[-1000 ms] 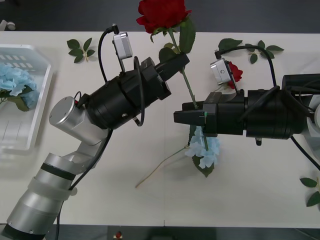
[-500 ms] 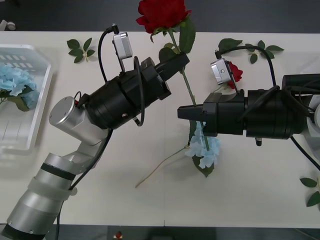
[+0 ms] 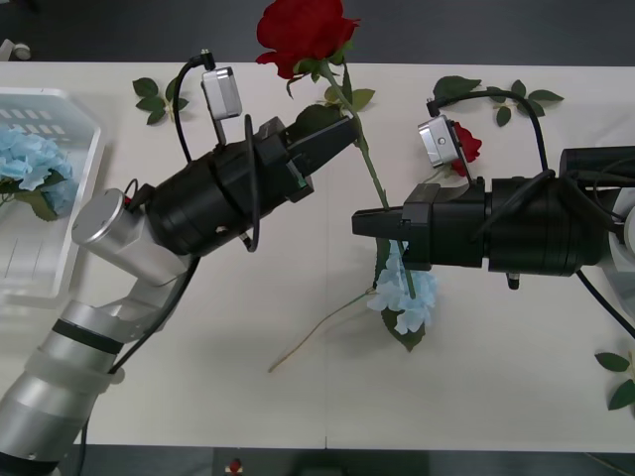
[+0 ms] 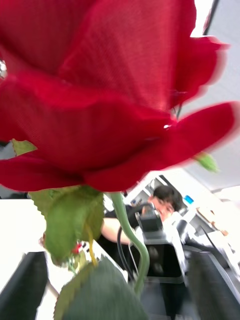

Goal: Put the red flowers into the right box and the blue flowers into the left box

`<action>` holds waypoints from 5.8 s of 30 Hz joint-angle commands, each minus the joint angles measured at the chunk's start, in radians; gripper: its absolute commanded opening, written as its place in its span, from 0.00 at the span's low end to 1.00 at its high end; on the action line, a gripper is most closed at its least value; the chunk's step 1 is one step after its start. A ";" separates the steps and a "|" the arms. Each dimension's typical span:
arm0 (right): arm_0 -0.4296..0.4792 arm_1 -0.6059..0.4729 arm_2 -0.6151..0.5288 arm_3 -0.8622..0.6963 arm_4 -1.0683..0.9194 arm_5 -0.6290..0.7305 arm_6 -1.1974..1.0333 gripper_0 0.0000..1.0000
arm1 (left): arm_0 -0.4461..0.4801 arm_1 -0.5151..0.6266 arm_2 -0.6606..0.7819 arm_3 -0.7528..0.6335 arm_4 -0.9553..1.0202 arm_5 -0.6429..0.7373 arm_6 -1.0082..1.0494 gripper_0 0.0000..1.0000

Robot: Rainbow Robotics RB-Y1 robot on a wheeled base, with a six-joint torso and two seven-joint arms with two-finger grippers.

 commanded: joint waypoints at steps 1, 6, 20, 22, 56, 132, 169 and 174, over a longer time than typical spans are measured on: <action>-0.028 0.029 -0.024 -0.022 -0.027 -0.011 -0.014 0.00 | 0.007 0.101 0.002 -0.020 0.066 0.063 0.016 1.00; -0.028 0.010 -0.053 -0.021 -0.051 -0.011 -0.013 0.00 | 0.052 0.197 0.011 -0.020 0.106 0.128 0.016 1.00; -0.028 -0.226 -0.241 -0.013 -0.102 0.097 -0.160 0.00 | 0.058 0.553 0.109 0.088 -0.098 0.166 0.016 1.00; -0.028 -0.283 -0.259 0.008 -0.102 0.117 -0.200 0.00 | 0.033 0.587 0.112 0.132 -0.151 0.191 0.016 1.00; 0.009 -0.631 -0.300 0.820 0.228 0.025 0.038 0.00 | -0.188 0.478 0.124 0.286 -0.847 0.323 0.309 1.00; -0.212 -0.218 -0.087 0.277 0.831 0.330 -0.961 1.00 | 0.042 0.556 -0.037 -0.121 -0.319 -0.098 0.026 1.00; -0.761 0.273 0.054 1.305 1.383 -0.081 -1.125 1.00 | 0.047 0.556 -0.037 -0.119 -0.318 -0.099 0.025 1.00; -0.763 0.282 0.052 1.308 1.389 -0.090 -1.125 1.00 | 0.047 0.556 -0.037 -0.119 -0.316 -0.099 0.025 1.00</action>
